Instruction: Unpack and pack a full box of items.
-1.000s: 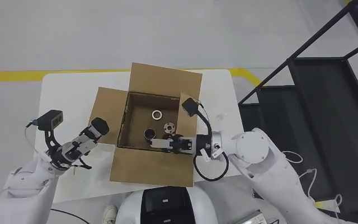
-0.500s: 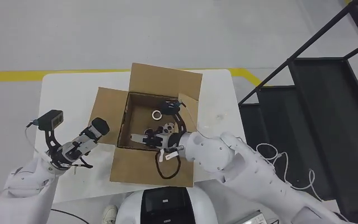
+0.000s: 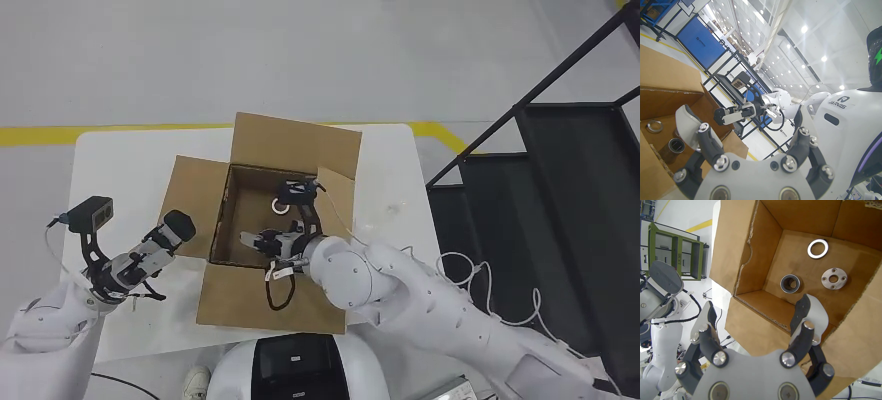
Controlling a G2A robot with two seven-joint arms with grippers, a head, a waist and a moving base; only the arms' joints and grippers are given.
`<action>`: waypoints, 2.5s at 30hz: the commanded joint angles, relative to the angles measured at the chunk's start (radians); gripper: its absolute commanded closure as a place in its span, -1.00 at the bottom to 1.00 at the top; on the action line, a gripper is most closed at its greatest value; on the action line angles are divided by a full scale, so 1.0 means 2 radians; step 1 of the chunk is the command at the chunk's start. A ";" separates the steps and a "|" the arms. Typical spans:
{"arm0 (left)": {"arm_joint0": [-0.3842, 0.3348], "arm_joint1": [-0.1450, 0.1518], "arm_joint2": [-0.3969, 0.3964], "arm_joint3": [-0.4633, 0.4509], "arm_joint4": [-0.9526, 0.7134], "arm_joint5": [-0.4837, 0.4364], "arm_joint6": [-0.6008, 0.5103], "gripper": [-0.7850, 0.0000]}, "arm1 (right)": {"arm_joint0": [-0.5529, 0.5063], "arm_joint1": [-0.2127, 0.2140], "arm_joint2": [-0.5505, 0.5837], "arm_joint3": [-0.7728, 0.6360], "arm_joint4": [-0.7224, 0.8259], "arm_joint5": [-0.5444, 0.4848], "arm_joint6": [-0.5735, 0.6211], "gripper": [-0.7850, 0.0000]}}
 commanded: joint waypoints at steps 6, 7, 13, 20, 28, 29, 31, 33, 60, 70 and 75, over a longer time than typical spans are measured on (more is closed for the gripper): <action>0.000 0.000 0.000 0.000 0.000 0.000 0.000 -1.00 | -0.013 0.006 0.017 -0.024 -0.040 0.027 0.012 -1.00; 0.000 0.000 0.000 0.000 0.000 0.000 0.000 -1.00 | -0.017 0.007 0.020 -0.030 -0.043 0.028 0.014 -1.00; 0.000 0.000 0.000 0.000 0.000 0.000 0.000 -1.00 | -0.031 0.009 0.033 -0.034 -0.035 -0.009 0.023 -1.00; 0.000 0.000 0.000 0.000 0.000 0.000 0.000 -1.00 | 0.002 -0.009 -0.001 0.016 -0.032 -0.024 0.014 -1.00; 0.000 0.000 0.000 0.000 0.000 0.000 0.000 -1.00 | 0.035 -0.031 -0.049 0.040 -0.060 -0.009 0.019 -1.00; 0.000 0.000 0.000 0.000 0.000 0.000 0.000 -1.00 | 0.038 -0.034 -0.052 0.048 -0.062 -0.002 0.021 -1.00; 0.000 0.000 0.000 0.000 0.000 0.000 0.000 -1.00 | 0.044 -0.038 -0.056 0.061 -0.064 0.009 0.024 -1.00; 0.000 0.000 0.000 0.000 0.000 0.000 0.000 -1.00 | 0.048 -0.043 -0.059 0.074 -0.066 0.018 0.026 -1.00; 0.000 0.000 0.000 0.000 0.000 0.000 0.000 -1.00 | -0.079 0.001 0.048 -0.082 -0.218 0.065 0.080 -1.00; 0.000 0.000 0.000 0.000 0.000 0.000 0.000 -1.00 | -0.182 0.021 0.179 -0.137 -0.189 0.039 0.066 -1.00; 0.000 0.000 0.000 0.000 0.000 0.000 0.000 -1.00 | -0.229 0.023 0.252 -0.116 -0.131 0.009 0.033 -1.00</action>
